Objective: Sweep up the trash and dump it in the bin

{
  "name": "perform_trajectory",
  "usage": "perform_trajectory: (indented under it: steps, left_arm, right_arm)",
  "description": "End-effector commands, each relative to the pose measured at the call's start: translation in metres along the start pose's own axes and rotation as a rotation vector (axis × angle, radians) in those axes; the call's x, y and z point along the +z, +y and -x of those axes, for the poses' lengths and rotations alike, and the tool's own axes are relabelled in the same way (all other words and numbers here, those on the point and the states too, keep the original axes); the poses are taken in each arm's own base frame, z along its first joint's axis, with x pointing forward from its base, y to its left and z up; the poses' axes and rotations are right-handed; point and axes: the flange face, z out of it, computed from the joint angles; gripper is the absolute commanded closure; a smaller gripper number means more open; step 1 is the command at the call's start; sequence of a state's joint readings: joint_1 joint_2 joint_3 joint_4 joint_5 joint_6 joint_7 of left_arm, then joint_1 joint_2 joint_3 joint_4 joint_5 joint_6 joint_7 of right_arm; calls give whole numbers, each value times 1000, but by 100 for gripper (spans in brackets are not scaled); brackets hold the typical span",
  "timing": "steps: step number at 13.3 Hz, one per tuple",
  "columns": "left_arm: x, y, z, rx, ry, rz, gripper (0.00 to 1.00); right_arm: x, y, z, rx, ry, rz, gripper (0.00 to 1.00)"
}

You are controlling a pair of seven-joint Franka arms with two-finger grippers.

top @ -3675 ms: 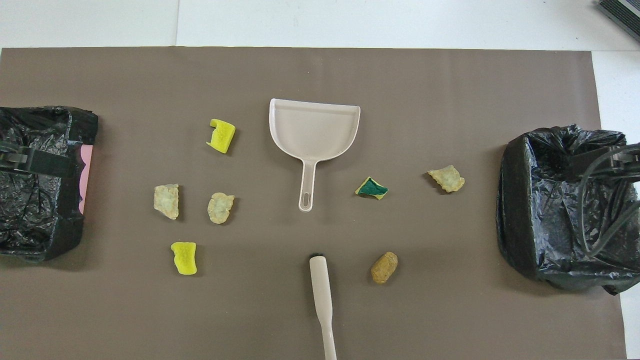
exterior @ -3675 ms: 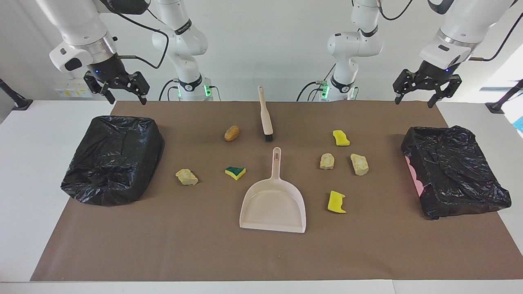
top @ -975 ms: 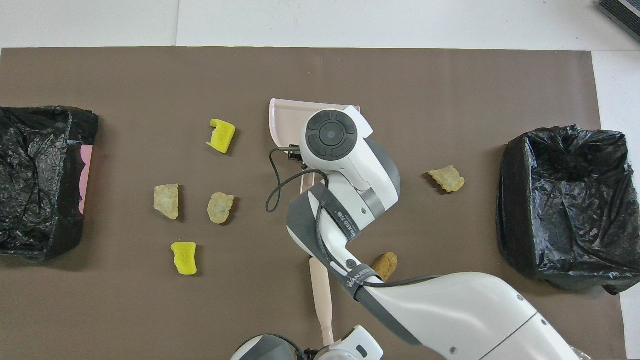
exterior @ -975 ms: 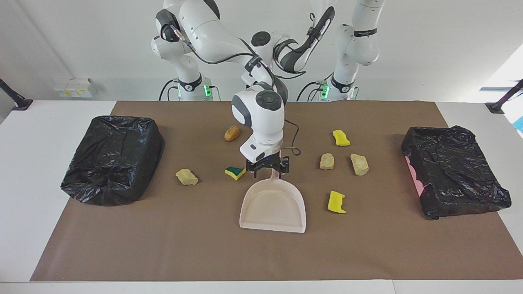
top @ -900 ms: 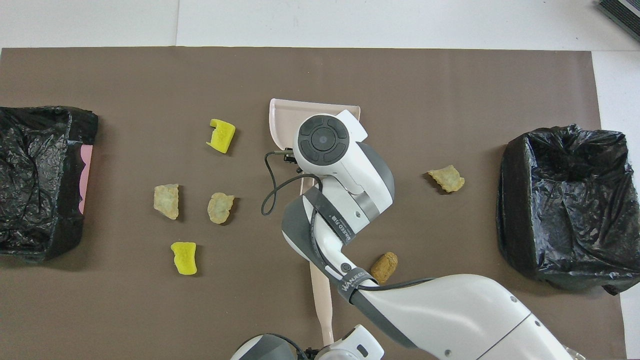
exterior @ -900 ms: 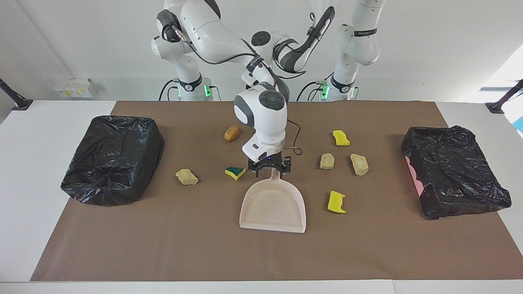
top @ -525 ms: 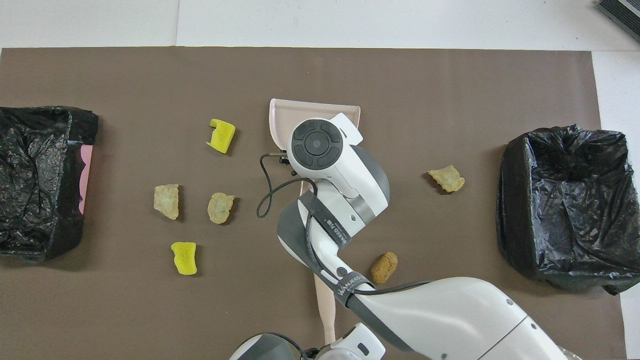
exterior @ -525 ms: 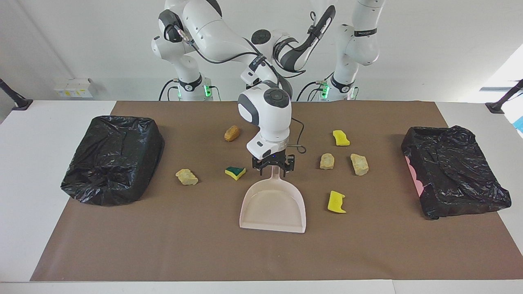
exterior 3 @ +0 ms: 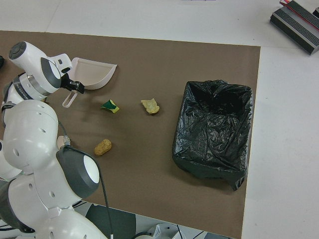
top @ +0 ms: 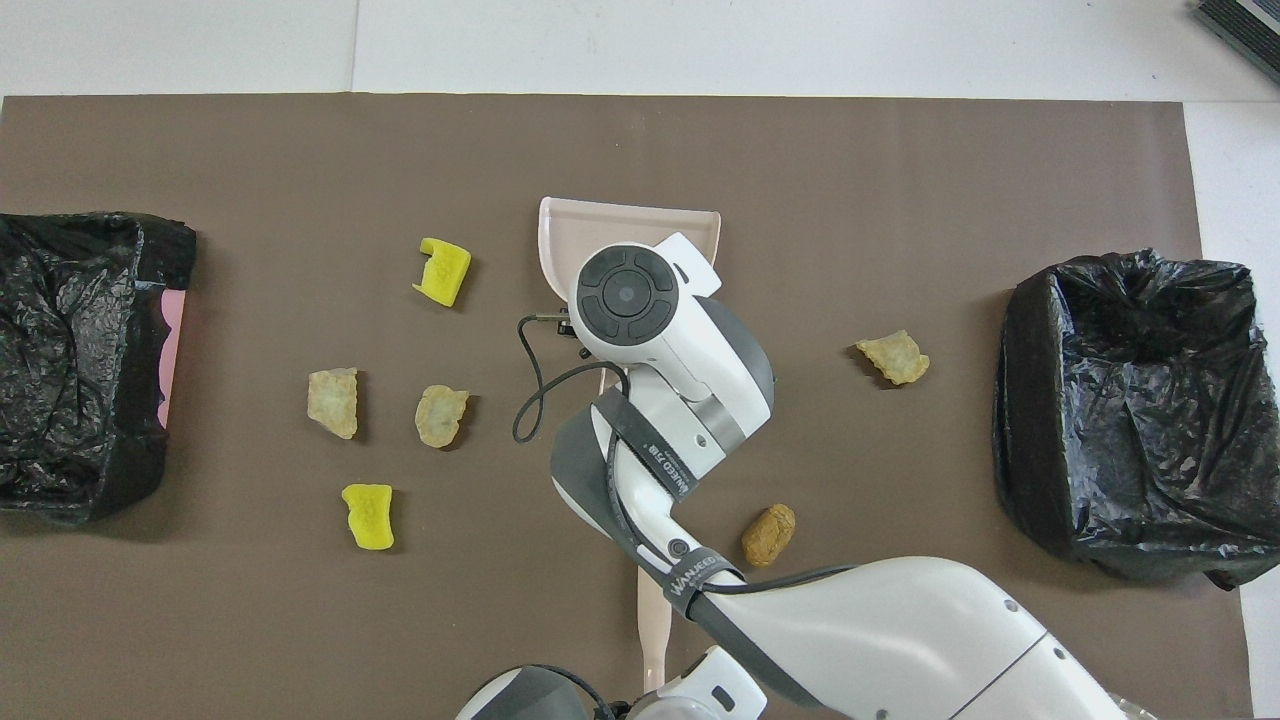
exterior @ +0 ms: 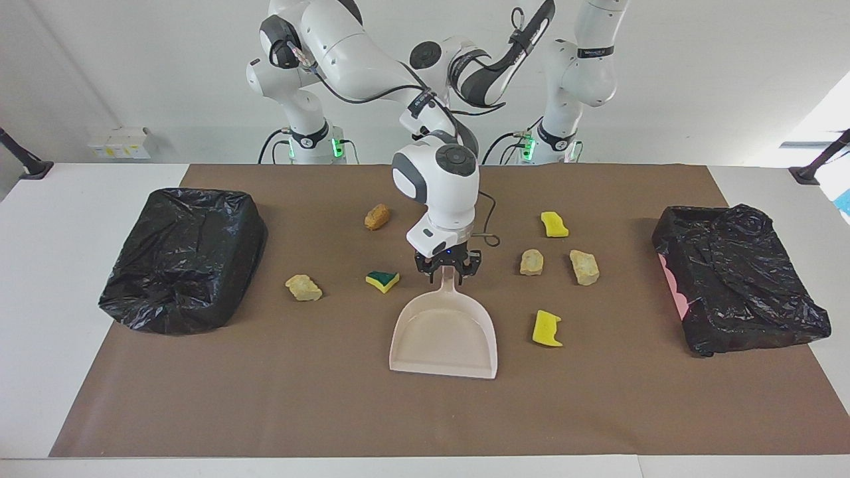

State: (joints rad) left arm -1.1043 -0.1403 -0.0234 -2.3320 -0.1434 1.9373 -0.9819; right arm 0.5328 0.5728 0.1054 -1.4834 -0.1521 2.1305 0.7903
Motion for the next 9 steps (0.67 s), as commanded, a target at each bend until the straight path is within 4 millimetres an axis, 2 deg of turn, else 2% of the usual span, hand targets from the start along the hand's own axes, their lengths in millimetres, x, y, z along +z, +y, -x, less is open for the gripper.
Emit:
perform_trajectory:
  steps: [1,2,3,4,7,9]
  left_arm:
    - [-19,-41,-7,-51,-25,-74,100]
    - [-25,-55,-9,-78,-35,-107,100]
    - [-30,-73,-19,-155,-43,-134,100]
    - [-29,-86,-26,-217,-46,-165,100]
    - [-20,-120,-54,-435,-77,-179,100]
    - [-9,-143,-70,-554,-109,-191,100]
  right_arm:
    - [-5,4,10,11,11,23,49]
    - [-4,4,11,11,8,26,60]
    - [-4,4,11,9,8,27,84]
    - [-6,3,10,8,11,25,100]
    - [-10,5,7,-3,19,21,100]
    - [-25,12,-1,9,34,4,100]
